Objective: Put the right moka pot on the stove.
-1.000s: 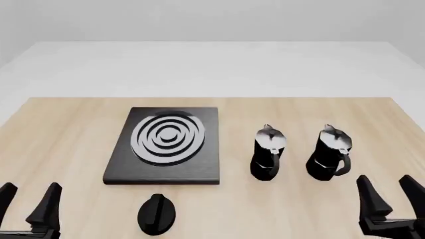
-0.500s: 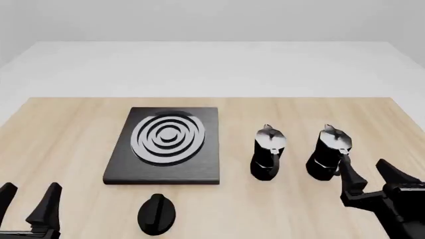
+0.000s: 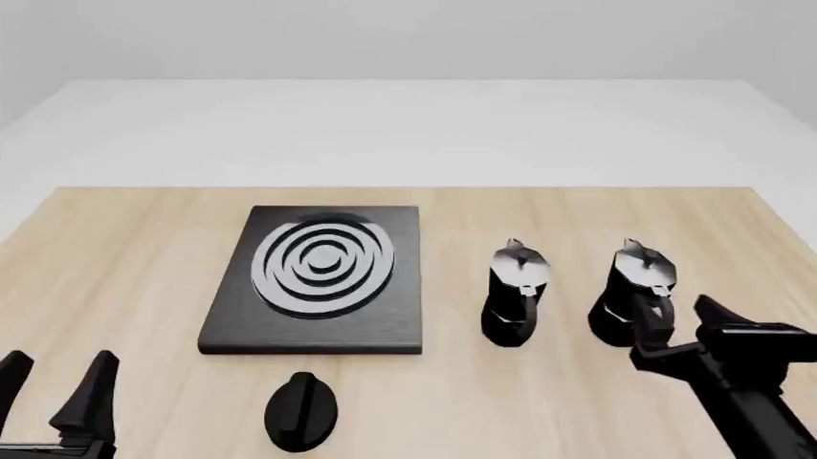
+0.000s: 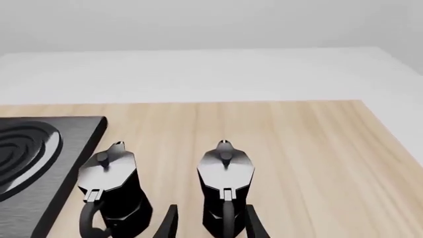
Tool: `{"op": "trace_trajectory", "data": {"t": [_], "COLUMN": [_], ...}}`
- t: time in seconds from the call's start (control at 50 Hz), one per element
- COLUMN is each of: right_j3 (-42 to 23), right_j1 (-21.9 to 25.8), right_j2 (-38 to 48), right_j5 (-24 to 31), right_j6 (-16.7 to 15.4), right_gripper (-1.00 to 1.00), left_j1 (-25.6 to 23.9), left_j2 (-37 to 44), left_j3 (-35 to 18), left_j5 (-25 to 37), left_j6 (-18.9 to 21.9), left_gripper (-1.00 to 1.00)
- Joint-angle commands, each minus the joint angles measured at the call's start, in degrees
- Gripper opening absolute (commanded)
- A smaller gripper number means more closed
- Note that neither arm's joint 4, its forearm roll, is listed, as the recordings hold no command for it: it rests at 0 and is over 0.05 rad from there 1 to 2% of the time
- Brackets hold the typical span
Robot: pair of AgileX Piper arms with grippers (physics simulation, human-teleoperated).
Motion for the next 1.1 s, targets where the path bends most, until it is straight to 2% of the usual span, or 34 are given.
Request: {"op": "trace_trajectory", "data": {"t": [0.02,0.1,0.32,1.1], "right_j3": [-0.6,-0.7,-1.5,-4.2], "right_j1": [-0.4,-0.7,-1.1,-2.9], "right_j2": [10.0,13.7,19.7,32.1], "right_j5": [-8.0,-11.1,-15.3,-21.8], "right_j6": [0.0,0.2,0.5,2.3], "right_gripper": [1.0,1.0,1.0,1.0], "left_j1": [0.0,0.0,0.0,0.0], "left_j2": [0.0,0.0,0.0,0.0], "left_j3": [0.0,0.0,0.0,0.0], "left_j5": [0.0,0.0,0.0,0.0], "left_j6": [0.0,0.0,0.0,0.0], "left_gripper": [1.0,1.0,1.0,1.0]}}
